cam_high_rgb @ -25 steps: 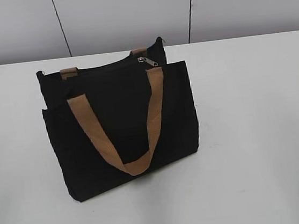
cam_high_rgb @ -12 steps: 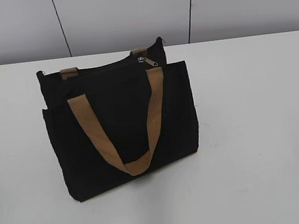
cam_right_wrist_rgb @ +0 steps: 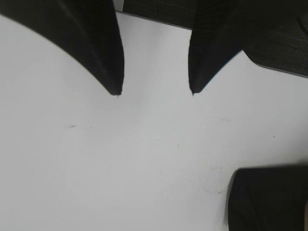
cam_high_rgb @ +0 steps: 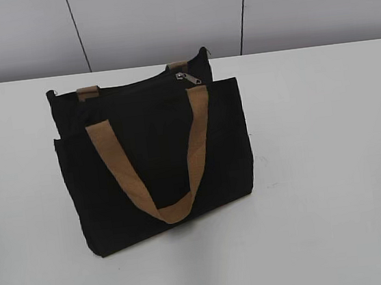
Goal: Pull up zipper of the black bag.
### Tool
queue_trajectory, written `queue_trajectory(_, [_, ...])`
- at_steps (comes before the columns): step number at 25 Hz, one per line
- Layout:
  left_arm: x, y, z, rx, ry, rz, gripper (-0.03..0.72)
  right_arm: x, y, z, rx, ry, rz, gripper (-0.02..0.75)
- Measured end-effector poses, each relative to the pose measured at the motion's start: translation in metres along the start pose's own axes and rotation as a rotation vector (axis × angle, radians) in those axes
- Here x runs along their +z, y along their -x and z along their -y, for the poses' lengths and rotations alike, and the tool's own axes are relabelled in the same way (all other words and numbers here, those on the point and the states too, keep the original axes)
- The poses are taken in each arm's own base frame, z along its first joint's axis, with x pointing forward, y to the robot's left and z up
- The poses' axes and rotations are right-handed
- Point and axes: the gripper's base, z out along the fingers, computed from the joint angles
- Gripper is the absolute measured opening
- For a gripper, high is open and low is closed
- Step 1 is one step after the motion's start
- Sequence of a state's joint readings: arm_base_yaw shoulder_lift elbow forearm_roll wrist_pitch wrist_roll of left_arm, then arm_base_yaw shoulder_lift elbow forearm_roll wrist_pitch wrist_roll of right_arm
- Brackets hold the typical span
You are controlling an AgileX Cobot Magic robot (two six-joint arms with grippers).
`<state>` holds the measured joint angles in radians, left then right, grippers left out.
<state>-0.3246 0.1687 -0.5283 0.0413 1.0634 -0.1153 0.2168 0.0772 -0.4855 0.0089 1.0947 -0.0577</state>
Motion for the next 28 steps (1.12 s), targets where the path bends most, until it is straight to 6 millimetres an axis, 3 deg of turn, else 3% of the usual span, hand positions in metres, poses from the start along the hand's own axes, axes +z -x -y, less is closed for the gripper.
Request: queue_trajectory(28, [-0.0003,0.0,-0.0019,-0.053,0.076,0.006,0.347,0.0,0.0001,-0.002,0.016,0.022,0.001,0.34])
